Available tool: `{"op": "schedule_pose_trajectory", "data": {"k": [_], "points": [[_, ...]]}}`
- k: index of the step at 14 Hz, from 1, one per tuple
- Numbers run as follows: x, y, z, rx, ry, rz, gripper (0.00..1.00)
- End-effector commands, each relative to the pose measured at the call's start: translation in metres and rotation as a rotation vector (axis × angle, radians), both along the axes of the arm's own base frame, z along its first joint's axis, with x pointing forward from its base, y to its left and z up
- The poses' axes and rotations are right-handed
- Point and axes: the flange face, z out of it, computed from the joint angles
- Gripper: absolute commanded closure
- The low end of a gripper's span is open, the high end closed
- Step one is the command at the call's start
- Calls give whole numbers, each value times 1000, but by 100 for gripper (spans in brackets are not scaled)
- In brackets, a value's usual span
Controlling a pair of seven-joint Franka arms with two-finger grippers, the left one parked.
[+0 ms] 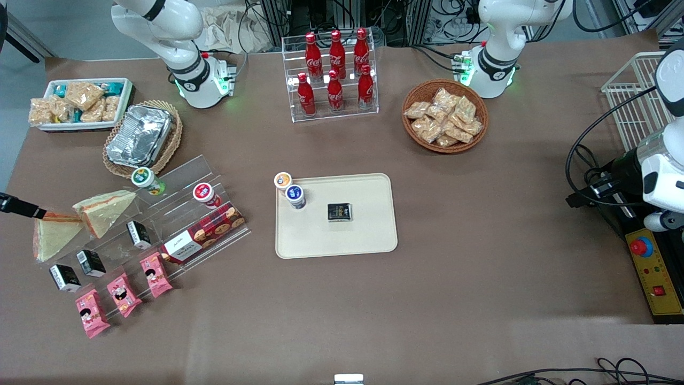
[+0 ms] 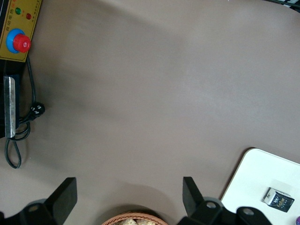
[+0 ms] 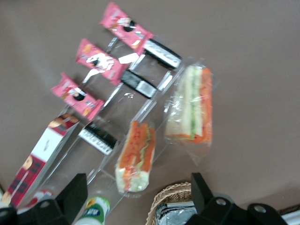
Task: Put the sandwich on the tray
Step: 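Reach the right gripper to the wrapped sandwich on the acrylic rack and grasp it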
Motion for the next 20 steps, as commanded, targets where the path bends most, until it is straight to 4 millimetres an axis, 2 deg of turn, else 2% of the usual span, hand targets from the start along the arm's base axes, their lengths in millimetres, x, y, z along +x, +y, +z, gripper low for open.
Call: {"op": "schedule_pose_trajectory", "data": {"k": [1, 2, 5, 9, 12, 15, 16, 18, 20], "points": [[5, -26, -19, 8, -26, -111, 1], [3, -46, -29, -6, -34, -127, 2], [7, -76, -64, -12, -40, -159, 1], [13, -80, -104, 60, -15, -222, 1], [14, -80, -117, 69, -3, -240, 2], [7, -87, -126, 70, 8, -253, 2], [7, -87, -129, 71, 11, -253, 5], [5, -87, -132, 73, 23, -235, 29], [-2, -93, -139, 79, 38, -240, 32]]}}
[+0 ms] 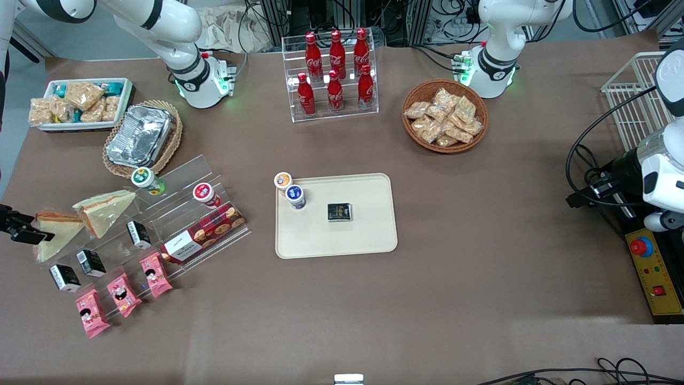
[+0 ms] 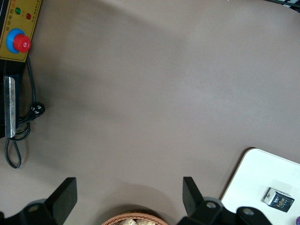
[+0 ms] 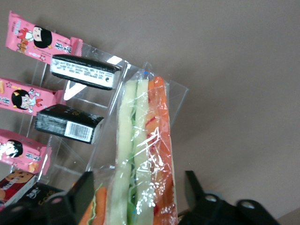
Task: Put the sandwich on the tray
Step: 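Lift the wrapped sandwich out of the rack with the right gripper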
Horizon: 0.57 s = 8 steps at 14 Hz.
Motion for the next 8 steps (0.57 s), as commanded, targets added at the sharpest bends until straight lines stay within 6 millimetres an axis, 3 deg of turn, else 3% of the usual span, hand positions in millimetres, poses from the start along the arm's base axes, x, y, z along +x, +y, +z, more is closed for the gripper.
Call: {"op": "schedule_pose_trajectory", "data": {"k": [1, 3, 6, 8], "points": [[-8, -6, -6, 23, -5, -8, 31], [-8, -7, -6, 23, -7, -10, 32], [-5, -5, -2, 21, -11, 2, 63], [-1, -4, 7, 13, -26, 12, 64]]}}
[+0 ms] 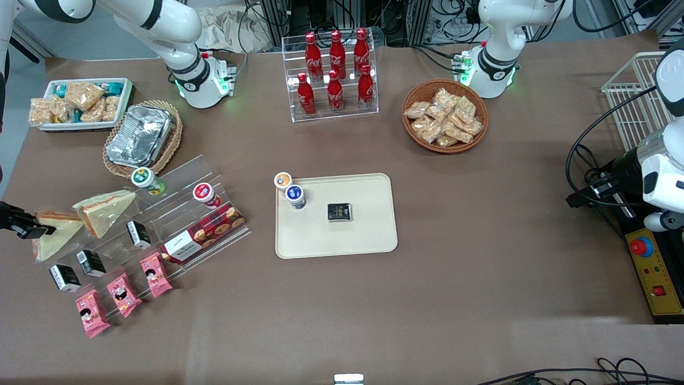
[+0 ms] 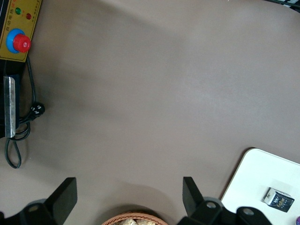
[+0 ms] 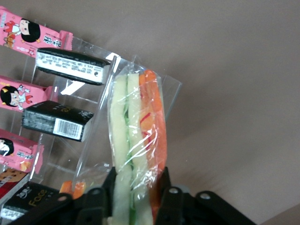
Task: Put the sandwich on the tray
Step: 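Lift the wrapped sandwich out of the rack with the right gripper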
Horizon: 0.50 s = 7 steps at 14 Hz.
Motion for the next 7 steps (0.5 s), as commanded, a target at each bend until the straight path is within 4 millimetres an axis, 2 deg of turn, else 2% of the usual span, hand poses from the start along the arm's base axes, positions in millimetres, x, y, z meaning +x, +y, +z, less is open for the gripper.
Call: {"op": "schedule_pose_trajectory", "data": {"k": [1, 3, 4, 7], "points": [[7, 2, 17, 3, -41, 24, 64], [9, 9, 32, 23, -24, 50, 64], [15, 14, 47, 24, -32, 73, 64], [25, 38, 80, 48, -50, 205, 64]]}}
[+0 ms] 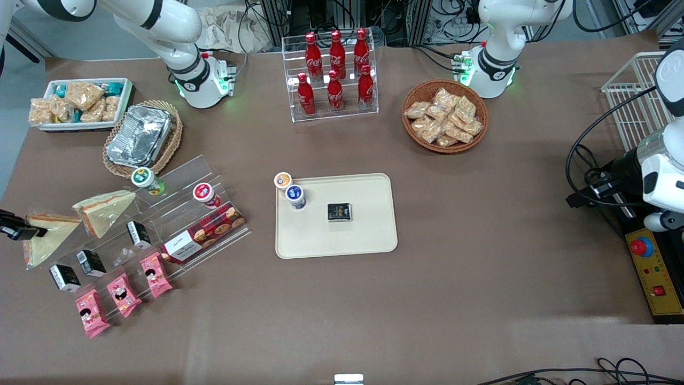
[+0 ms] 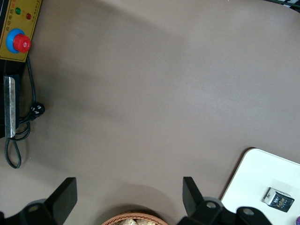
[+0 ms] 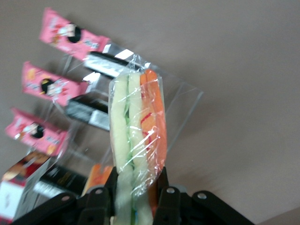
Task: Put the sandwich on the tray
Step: 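Lift the wrapped sandwich out of the rack with the right gripper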
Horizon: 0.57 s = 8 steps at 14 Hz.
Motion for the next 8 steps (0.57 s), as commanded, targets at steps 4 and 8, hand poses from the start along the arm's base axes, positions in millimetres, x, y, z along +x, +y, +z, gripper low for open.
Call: {"op": "schedule_pose_trajectory", "data": {"k": [4, 8], "points": [[11, 50, 65, 53, -63, 312, 64], [27, 129, 95, 60, -115, 541, 64]]}}
